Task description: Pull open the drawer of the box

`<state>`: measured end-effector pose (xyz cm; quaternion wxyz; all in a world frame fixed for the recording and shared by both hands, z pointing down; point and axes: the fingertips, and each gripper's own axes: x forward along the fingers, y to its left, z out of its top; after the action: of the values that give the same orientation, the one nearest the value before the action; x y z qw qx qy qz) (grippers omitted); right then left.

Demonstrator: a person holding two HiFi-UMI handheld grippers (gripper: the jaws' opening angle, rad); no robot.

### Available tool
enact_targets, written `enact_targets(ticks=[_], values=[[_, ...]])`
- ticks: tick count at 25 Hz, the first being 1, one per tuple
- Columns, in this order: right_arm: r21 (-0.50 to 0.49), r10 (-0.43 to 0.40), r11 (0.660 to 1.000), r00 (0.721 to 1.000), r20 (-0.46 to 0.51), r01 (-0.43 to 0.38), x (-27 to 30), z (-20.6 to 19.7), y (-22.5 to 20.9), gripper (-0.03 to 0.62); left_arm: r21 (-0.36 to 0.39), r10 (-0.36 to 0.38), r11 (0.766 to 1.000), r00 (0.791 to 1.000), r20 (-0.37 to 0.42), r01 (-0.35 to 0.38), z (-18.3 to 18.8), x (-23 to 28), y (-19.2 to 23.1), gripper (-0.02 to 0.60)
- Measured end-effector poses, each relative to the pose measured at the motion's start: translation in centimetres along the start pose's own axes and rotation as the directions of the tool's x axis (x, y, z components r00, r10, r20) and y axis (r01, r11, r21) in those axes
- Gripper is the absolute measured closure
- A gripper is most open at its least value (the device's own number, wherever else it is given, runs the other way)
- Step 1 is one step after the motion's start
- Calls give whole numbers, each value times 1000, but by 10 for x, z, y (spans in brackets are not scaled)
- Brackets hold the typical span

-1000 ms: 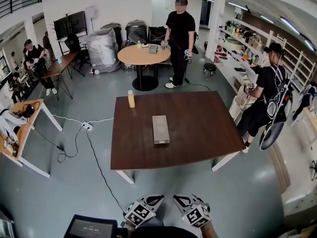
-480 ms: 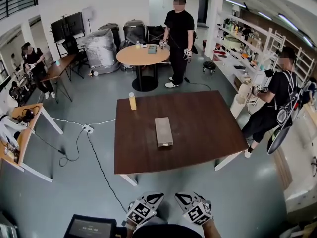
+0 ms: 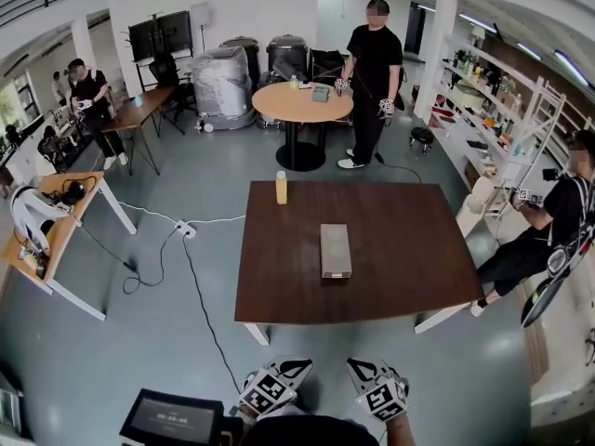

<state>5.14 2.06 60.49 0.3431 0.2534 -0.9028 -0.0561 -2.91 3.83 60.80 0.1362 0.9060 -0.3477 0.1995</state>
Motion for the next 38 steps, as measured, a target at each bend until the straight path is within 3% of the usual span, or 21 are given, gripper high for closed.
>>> enact_targets(ticks=[9, 22, 28, 38], values=[[-14, -8, 1000, 1000, 0, 8, 12, 6, -5, 606, -91, 44, 995, 999, 32, -41, -7, -14, 27, 575], [56, -23, 998, 999, -27, 25, 24, -21, -15, 606, -94, 62, 994, 998, -11, -63, -24, -18, 33, 575], [63, -12, 998, 1000, -3, 12, 49, -21, -33, 606, -92, 89, 991, 994, -56, -94, -26, -10, 58, 575], [120, -27, 992, 1000, -9, 28, 80, -24, -86, 606, -101, 70, 992, 993, -96, -80, -8, 21, 108, 575]])
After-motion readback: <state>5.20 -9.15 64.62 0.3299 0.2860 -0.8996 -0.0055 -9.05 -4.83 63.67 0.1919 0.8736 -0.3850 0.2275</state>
